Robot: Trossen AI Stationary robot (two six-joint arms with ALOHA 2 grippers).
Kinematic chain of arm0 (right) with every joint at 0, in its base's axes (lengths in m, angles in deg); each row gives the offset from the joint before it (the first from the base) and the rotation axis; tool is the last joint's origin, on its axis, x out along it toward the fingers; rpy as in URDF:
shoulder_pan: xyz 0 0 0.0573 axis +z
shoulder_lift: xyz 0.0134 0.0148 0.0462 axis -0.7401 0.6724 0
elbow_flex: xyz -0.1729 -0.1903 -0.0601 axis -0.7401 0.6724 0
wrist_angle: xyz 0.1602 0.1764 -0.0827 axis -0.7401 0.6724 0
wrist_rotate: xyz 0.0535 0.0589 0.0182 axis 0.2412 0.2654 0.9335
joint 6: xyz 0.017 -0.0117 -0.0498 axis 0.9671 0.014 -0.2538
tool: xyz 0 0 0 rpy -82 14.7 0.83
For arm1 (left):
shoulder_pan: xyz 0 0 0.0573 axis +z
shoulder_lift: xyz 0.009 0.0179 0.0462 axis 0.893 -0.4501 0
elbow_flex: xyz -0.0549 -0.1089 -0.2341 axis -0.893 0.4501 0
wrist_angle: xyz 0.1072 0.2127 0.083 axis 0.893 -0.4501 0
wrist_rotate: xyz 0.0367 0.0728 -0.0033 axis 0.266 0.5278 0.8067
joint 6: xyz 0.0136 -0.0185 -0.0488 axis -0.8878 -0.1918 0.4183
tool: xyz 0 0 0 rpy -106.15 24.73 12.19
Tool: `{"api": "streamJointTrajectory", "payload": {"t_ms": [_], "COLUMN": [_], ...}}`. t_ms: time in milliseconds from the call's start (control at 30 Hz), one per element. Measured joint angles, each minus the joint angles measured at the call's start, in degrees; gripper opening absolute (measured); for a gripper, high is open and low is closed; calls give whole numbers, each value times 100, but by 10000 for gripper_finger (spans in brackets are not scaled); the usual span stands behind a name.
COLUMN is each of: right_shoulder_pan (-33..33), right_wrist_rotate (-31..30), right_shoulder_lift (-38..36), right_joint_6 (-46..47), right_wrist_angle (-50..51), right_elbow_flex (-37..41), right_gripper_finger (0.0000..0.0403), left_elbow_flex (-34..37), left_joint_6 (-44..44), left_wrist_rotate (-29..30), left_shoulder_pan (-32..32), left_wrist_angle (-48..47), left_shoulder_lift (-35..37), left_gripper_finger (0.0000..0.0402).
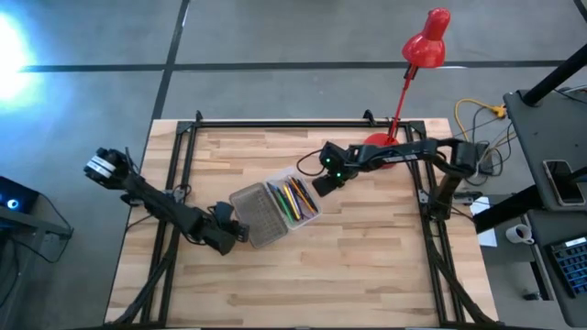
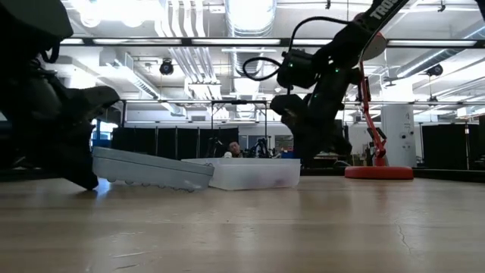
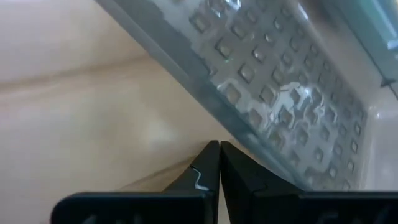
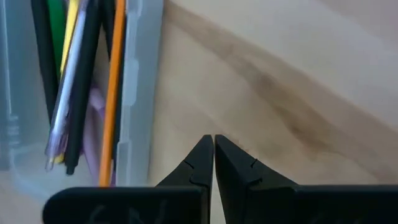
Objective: Pick & place school supplies into a supply box
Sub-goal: Close the gray supply box
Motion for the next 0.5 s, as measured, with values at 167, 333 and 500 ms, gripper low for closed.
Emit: {"api": "streamJointTrajectory", "payload": {"t_ms": [167,333,500], "right_shoulder_pan": [8,16,44], "right_wrist_rotate": [90,283,400], "right_shoulder_lift": [124,160,160], "right_joint_6": [-4,-25,-45], "right_wrist_angle": [-124,-204,-247], "right_elbow_flex": [0,-2,-2], "right_gripper_finger": [8,8,8], "left_elbow_flex": [14,29,-82], "left_joint_6": [4,3,-86], "left_wrist_rotate": [454,846,1442], "left_shoulder_pan": [11,40,40], "left_wrist_angle": [3,218,396], "left_shoulder_lift": [-45,-54,6], "left_gripper_finger": [0,0,0]}}
